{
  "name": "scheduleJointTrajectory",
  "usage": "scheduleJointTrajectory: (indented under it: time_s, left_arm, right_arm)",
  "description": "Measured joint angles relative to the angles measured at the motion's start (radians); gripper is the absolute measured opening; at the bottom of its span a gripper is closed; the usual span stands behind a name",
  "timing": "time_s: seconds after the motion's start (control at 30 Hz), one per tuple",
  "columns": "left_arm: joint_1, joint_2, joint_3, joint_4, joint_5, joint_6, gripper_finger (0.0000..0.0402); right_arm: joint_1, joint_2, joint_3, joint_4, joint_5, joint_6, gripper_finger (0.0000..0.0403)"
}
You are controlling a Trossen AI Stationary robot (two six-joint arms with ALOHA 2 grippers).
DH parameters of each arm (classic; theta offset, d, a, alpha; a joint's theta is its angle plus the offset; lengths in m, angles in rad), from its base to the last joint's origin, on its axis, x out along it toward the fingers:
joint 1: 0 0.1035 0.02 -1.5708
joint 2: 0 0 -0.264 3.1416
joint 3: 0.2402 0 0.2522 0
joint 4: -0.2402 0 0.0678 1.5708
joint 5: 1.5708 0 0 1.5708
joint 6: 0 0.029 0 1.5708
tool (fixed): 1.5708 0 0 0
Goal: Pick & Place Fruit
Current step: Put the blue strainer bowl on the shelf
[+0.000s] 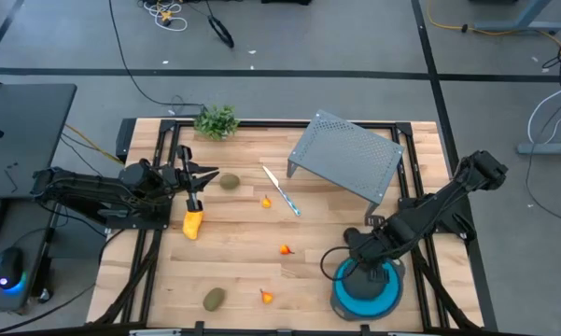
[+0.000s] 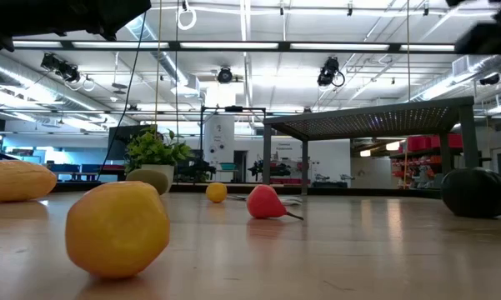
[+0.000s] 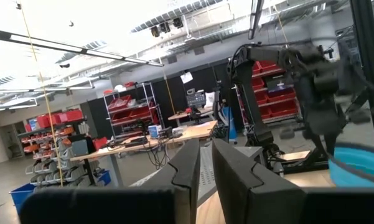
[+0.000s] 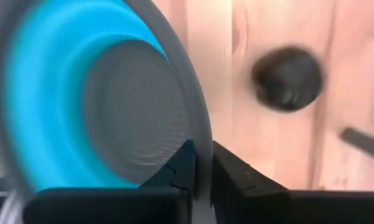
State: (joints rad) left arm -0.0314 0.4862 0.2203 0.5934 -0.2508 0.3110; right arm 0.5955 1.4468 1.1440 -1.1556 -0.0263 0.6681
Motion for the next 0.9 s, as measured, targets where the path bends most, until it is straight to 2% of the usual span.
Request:
scheduleJointTrajectory:
  time_s: [0.13,0.3,0.47,0.53,0.67,0.9]
  left_arm:
    - [0.0,0.0,0.0,0.002,0.0,0.0,0.0053]
    - [0.0,0.0,0.0,0.001,0.0,0.0,0.0053]
    - [0.0,0.0,0.0,0.002,0.0,0.0,0.0053]
    - [0.0,0.0,0.0,0.003,0.0,0.0,0.0053]
    - [0.0,0.0,0.0,0.003,0.0,0.0,0.0053]
    - [0.0,0.0,0.0,0.003,0.0,0.0,0.0053]
  right_arm:
    - [-0.015,-0.023,0.115,-0.084,0.055,-0.002,0.0034]
    - [-0.043,-0.081,0.19,-0.107,0.105,0.006,0.0033]
    - [-0.11,-0.148,0.236,-0.102,0.276,0.056,0.0034]
    - [-0.164,-0.173,0.257,-0.09,0.304,0.085,0.0034]
    - [-0.29,-0.222,0.274,-0.072,0.288,0.142,0.0034]
    - [-0.582,-0.278,0.274,-0.063,0.089,0.032,0.0034]
